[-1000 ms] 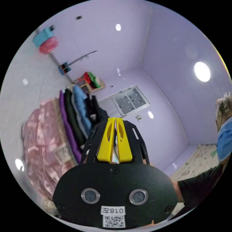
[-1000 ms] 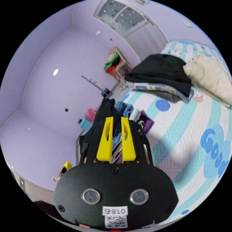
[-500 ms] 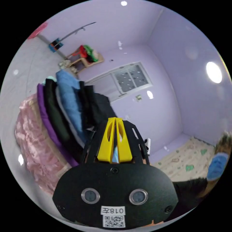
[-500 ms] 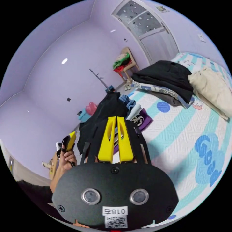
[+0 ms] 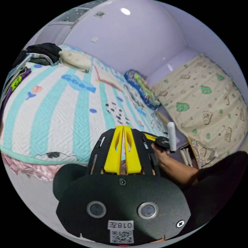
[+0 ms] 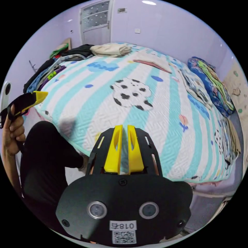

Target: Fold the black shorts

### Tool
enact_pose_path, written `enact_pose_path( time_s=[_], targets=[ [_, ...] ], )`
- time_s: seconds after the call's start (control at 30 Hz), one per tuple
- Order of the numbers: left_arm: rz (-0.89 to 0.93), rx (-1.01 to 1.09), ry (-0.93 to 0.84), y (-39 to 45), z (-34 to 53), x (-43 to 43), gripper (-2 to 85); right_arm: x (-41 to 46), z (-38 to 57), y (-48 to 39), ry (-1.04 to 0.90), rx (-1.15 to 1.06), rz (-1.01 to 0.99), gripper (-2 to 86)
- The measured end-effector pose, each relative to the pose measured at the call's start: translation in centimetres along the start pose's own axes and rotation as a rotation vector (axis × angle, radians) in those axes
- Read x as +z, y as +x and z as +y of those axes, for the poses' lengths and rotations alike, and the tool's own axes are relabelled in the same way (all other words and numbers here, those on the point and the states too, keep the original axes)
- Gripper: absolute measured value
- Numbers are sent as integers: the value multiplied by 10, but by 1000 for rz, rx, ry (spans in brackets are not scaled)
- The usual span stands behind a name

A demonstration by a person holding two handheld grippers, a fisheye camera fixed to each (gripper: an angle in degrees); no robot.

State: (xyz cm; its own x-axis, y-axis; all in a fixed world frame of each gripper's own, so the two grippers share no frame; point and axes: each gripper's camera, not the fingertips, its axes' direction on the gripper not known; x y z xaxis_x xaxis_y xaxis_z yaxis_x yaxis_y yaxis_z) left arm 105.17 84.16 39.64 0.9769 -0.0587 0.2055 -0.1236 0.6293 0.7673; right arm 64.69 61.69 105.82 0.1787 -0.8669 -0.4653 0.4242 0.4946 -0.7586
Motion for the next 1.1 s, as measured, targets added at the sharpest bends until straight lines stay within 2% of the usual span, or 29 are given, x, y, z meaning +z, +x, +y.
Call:
enact_pose_path(
  time_s=[0.1,0.23,0.33,0.4,0.47,0.57,0.63,0.73,0.93,1.1],
  targets=[
    [-140,-2,-158,47,-36,106,-10,0,37,36,-33,37,98,44],
    [-298,53,-364,97,-58,220,-10,-13,66,43,77,-51,126,39],
    [-381,101,-321,125,-67,244,-10,-21,83,48,163,-40,148,36],
    [-384,114,-320,139,-79,252,-10,-27,86,63,184,-9,100,37],
    [-397,157,-333,157,-91,260,-10,-35,85,97,182,71,-38,40],
    [-505,306,-368,204,-103,283,-9,-44,85,133,182,122,-160,44],
    [-633,437,-404,246,-106,308,-10,-48,84,146,174,136,-195,44],
    [-725,526,-436,278,-108,331,-9,-58,81,163,158,138,-222,43],
    [-542,338,-393,267,-130,319,-9,-74,79,184,159,98,-210,35],
    [-567,435,-379,286,-116,328,-10,-86,76,190,175,56,-145,34]
  ],
)
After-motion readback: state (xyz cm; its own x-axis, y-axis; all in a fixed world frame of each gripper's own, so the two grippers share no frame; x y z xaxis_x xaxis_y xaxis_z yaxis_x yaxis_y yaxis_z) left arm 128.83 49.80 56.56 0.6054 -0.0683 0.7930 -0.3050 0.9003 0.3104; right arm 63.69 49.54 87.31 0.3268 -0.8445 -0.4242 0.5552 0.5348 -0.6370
